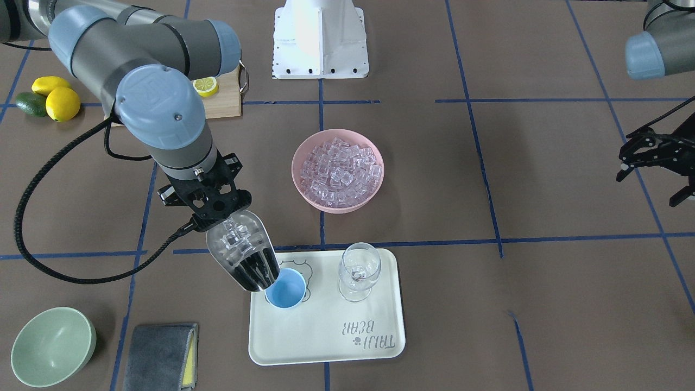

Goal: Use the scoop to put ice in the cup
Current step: 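Carry the ice-filled scoop to the light-blue cup with the right gripper, then tilt the scoop over the light-blue cup to pour the ice in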

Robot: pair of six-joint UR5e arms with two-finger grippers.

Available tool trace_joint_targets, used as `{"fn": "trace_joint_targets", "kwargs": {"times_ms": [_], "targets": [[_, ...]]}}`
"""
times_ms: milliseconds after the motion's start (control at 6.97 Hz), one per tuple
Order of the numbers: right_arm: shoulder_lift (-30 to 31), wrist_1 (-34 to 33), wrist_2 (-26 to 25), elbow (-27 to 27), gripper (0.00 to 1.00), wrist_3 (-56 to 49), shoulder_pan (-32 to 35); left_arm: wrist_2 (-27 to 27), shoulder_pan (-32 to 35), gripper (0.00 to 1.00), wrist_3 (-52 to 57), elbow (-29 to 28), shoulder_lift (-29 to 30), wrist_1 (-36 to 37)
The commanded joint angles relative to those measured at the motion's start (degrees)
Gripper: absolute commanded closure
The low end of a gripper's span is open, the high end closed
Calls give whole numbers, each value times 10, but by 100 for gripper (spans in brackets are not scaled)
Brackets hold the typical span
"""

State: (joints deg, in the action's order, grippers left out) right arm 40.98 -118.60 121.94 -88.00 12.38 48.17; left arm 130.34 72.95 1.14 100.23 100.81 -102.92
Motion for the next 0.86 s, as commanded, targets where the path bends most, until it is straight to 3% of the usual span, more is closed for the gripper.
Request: {"fn": "trace_joint_targets", "kwargs": {"times_ms": [0, 430, 717], "targets": [[-60, -56, -1, 59, 100, -6, -4, 0, -1, 0, 0, -2, 0, 0], [-91, -148, -3, 63, 100, -17, -4, 0, -3, 0, 1, -5, 0, 0], [-134, -165, -3, 122, 100, -17, -4, 1, -3, 0, 1, -6, 0, -1]]}}
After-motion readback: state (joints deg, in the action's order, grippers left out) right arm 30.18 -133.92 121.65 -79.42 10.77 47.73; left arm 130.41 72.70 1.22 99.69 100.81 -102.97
